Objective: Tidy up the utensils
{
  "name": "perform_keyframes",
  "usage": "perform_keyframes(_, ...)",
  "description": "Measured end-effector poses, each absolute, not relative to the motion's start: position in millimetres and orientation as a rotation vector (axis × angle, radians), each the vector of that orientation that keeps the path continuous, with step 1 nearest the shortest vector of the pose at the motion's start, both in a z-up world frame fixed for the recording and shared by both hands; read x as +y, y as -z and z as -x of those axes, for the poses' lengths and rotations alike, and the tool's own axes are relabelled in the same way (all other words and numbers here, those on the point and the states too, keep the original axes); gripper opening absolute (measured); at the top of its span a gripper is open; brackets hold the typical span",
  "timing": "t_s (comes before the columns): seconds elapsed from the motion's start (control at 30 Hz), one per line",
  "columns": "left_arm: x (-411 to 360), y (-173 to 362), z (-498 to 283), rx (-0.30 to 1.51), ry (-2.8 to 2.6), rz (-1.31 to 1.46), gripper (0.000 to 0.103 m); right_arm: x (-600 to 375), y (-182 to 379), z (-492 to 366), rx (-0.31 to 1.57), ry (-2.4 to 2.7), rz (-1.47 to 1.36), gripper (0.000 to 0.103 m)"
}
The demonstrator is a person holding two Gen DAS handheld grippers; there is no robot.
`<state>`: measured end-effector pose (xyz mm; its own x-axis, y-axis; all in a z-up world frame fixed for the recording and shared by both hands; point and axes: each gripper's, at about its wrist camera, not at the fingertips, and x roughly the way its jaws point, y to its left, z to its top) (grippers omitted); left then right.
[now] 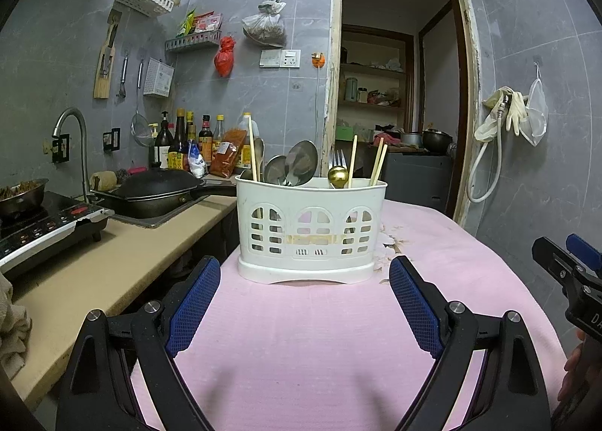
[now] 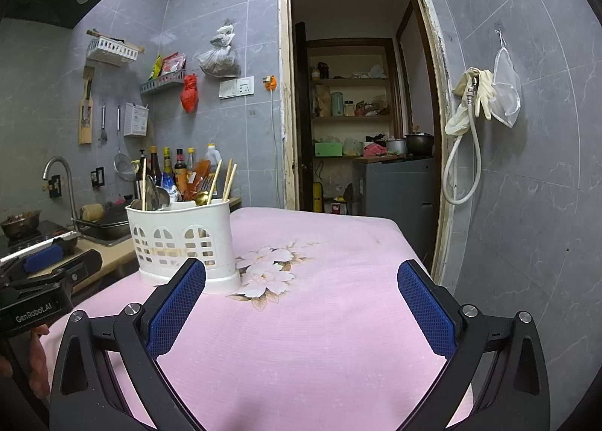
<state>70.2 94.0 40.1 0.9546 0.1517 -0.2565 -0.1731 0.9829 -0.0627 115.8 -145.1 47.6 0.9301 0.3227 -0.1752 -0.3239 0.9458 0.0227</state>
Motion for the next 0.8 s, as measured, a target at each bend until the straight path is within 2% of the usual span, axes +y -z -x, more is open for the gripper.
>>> perform_keyframes(0.8,93.7,-37.0,-72.1,0.257,-0.163,0.087,0.088,-144.2,-46.8,-114.9,0.181,-0.331,0.006,0.103)
